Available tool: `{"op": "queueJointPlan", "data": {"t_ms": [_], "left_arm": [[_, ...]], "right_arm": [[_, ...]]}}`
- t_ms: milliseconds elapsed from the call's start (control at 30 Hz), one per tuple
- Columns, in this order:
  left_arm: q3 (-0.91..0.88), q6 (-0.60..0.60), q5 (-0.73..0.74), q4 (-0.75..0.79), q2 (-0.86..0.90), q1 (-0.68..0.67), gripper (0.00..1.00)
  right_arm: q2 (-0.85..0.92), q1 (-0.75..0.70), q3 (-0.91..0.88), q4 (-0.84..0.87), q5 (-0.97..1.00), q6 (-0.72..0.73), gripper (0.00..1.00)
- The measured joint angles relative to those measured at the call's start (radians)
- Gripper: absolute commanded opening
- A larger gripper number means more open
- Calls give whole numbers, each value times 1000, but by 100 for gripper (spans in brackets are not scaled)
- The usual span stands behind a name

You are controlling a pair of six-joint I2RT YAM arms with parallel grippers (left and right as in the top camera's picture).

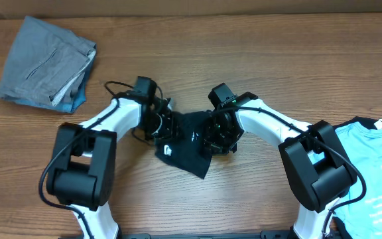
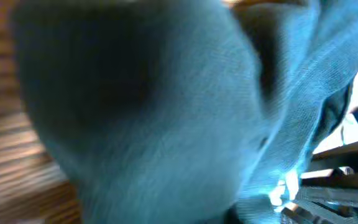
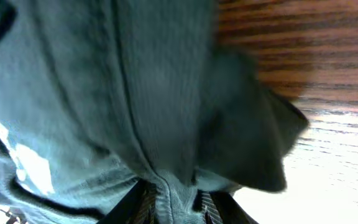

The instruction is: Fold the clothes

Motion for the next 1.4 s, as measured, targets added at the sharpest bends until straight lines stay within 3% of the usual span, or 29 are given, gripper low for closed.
{"op": "queueJointPlan", "data": {"t_ms": [267,467,733,967,1033,1067,1100,1267,1400], "left_arm": [[49,5,31,-117,7,42,4],[360,79,26,-340,4,216,4],[715,98,46,-308,-4,424,4],[753,76,-32,-216,-11,650,5],[753,76,-74,-190,-11,703,24],[753,78,-93,-176,-10,724,49],[753,80,-112,-166,-9,745,99],[753,84,-211,-176,1,796,100],[854,84,-263,-333,5,844,100]], "right_arm": [[-4,-64,-1,-82,-8,-16,26],[-104,-190,-1,-122,-1,-36,28],[-146,-201,-1,-139,1,-42,29],[-146,-201,-1,-152,1,-42,29],[-146,-201,-1,-158,0,-42,29],[-146,-201,-1,-159,0,-42,29],[-146,-201,-1,-163,0,-42,29],[-146,-201,-1,-192,-3,-42,29],[-146,-201,-1,-205,-3,-42,29]]}}
